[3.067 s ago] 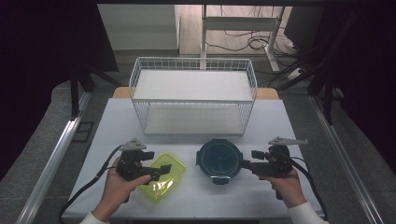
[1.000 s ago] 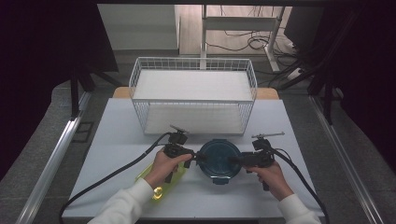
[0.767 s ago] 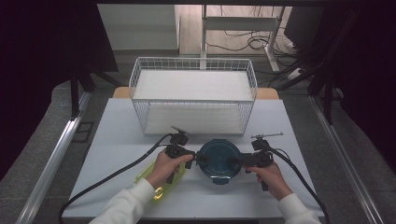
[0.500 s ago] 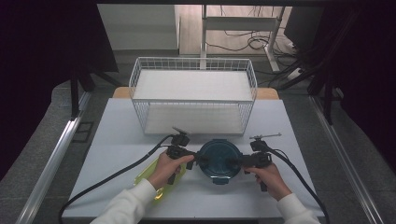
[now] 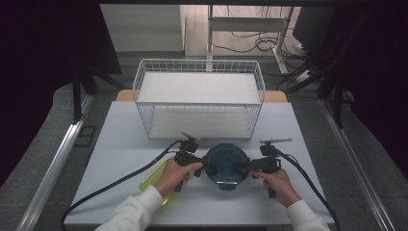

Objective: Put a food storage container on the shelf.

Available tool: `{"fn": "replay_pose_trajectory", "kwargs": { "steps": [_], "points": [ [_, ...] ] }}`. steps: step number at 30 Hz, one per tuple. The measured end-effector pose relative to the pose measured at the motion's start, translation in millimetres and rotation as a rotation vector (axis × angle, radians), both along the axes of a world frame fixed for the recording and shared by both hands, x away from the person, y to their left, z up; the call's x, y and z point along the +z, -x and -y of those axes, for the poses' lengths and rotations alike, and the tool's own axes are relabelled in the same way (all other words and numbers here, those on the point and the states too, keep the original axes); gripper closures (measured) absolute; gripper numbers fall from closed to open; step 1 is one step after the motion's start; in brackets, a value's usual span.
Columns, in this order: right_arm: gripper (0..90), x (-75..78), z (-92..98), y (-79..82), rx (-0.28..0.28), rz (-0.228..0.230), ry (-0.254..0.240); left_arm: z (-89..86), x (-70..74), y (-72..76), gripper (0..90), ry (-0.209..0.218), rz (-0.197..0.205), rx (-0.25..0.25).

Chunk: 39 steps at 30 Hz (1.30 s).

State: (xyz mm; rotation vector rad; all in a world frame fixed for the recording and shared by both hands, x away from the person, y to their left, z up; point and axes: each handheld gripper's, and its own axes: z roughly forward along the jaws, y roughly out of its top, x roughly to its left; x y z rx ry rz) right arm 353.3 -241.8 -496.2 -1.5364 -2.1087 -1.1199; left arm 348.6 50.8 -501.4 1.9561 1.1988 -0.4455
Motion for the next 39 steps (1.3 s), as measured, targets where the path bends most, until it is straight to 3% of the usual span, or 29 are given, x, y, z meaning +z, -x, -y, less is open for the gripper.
{"fn": "replay_pose_trajectory", "kwargs": {
  "steps": [2,7,20,26,39],
  "points": [
    [24.3,0.0,1.2,-0.4,-0.010,-0.010,-0.007,2.6,1.7,-0.5,20.0,-0.021,-0.001,-0.002],
    [27.8,1.8,4.3,0.8,-0.028,-0.029,-0.020,2.0,3.5,-0.4,23.5,-0.009,-0.010,0.010],
    [30.8,8.5,4.2,12.8,-0.058,0.015,-0.014,-0.1,11.4,9.3,29.3,-0.027,0.027,0.006],
    [33.6,9.6,8.1,19.9,-0.111,0.004,-0.045,-1.4,12.4,12.8,32.7,-0.006,0.043,0.022],
    [35.3,10.0,11.2,22.5,-0.145,-0.004,-0.073,-3.0,13.0,17.5,35.8,0.023,0.052,0.042]
  ]
}}
